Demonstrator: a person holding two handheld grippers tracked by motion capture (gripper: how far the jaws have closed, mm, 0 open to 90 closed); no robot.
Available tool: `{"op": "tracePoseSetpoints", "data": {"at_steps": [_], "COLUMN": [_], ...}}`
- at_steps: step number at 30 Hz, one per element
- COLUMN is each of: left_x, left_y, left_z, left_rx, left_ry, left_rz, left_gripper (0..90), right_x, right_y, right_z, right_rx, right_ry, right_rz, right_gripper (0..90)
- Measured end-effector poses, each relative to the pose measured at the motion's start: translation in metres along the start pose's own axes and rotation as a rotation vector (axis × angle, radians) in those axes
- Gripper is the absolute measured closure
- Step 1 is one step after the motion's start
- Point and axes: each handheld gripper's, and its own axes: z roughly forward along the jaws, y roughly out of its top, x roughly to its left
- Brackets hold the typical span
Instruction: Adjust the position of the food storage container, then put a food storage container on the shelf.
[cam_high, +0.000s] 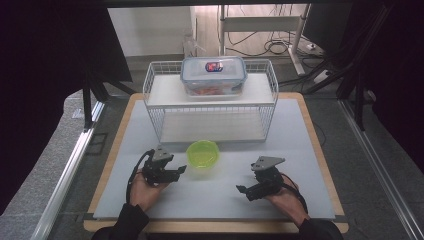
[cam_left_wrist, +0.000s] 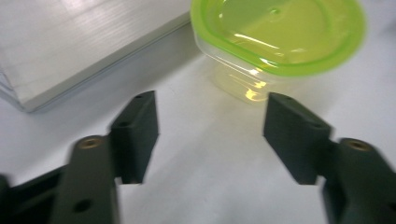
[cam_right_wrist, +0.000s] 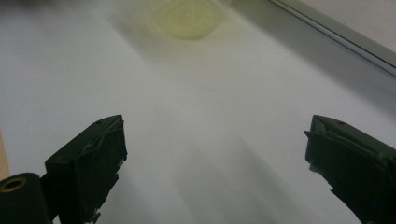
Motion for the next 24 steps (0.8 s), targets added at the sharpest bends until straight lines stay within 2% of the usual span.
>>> {"op": "tracePoseSetpoints", "data": {"at_steps": [7, 11, 14, 16, 19, 21, 24], "left_x": [-0.005, -0.011, -0.016, -0.019, -0.022, -0.022, -0.022], "left_y": [-0.014, -0.02, -0.025, -0.027, -0.031, -0.033, -0.036], "left_z": [-0.014, -0.021, -0.024, -0.025, -0.026, -0.028, -0.029], "left_rx": [-0.018, -0.029, -0.031, -0.025, -0.017, -0.013, -0.013], "left_ry": [-0.038, -0.044, -0.037, -0.035, -0.025, -0.031, -0.034], "left_rz": [-0.014, -0.005, 0.019, 0.038, 0.062, 0.066, 0.058], "left_gripper": [9.8, 5.5, 3.2, 2.8, 2.2, 2.1, 2.1], "right_x": [-0.003, -0.005, -0.007, -0.009, -0.013, -0.017, -0.022], "right_y": [0.002, 0.003, 0.005, 0.006, 0.01, 0.011, 0.014], "right_z": [0.001, 0.003, 0.006, 0.009, 0.015, 0.018, 0.021], "right_rx": [-0.016, -0.023, -0.025, -0.024, -0.032, -0.036, -0.032], "right_ry": [0.018, 0.016, 0.013, 0.019, 0.049, 0.066, 0.065], "right_rz": [0.01, 0.003, 0.004, 0.024, 0.08, 0.117, 0.136], "right_gripper": [4.8, 4.7, 4.6, 4.7, 4.6, 3.4, 1.0]}}
